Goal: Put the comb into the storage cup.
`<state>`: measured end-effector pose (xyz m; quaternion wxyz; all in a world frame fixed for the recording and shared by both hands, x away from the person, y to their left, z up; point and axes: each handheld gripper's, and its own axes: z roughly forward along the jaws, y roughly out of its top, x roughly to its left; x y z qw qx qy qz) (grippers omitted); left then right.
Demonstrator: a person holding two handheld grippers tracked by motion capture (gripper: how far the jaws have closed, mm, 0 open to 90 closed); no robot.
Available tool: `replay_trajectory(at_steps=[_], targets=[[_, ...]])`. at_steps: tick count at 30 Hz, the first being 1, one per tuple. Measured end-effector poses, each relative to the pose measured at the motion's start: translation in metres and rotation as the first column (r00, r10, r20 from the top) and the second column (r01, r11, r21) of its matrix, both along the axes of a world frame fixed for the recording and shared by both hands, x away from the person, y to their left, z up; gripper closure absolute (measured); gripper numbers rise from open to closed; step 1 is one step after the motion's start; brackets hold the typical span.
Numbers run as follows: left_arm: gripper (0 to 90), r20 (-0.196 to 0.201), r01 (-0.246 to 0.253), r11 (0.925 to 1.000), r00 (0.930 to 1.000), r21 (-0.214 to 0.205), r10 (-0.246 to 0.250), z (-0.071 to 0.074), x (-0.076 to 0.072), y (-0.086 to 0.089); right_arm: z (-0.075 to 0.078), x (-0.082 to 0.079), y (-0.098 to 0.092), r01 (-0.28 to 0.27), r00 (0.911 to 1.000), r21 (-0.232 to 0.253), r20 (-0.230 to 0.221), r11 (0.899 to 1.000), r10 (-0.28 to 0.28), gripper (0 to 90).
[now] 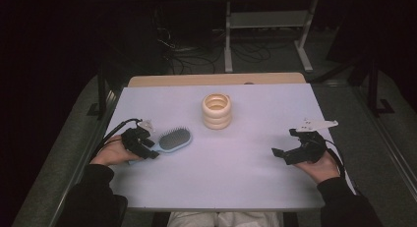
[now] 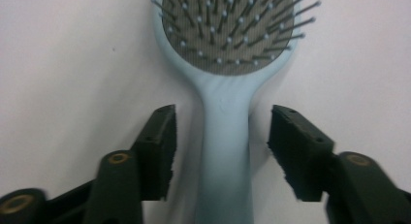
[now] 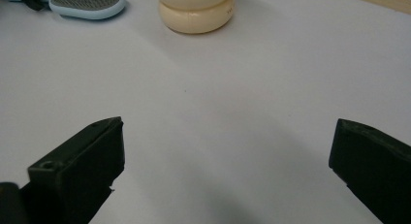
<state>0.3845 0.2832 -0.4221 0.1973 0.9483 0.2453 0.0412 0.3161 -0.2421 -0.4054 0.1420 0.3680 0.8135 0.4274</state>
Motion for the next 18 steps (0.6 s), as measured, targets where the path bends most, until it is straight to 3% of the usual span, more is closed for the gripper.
replay_trajectory(at_steps=[4,9,18], targets=[[68.6,0.011,0.001,1.0000,0.9999,0.007,-0.001,0.0012,-0.0001,-0.0004,0.0000,-0.0001,0.0001,-0.001,1.0000,-0.001,0.003,1.000,0.001,0.0],[69.9,0.038,0.017,0.9995,0.9991,0.025,-0.018,0.0015,-0.0036,-0.0034,-0.0008,0.0007,0.0003,0.000,1.0000,-0.002,0.001,1.000,0.000,0.0],[70.0,0.064,0.000,1.0000,0.9980,0.000,0.000,0.0073,-0.0062,-0.0049,-0.0011,0.0012,0.0002,-0.001,1.0000,-0.002,-0.001,1.000,0.001,0.0]])
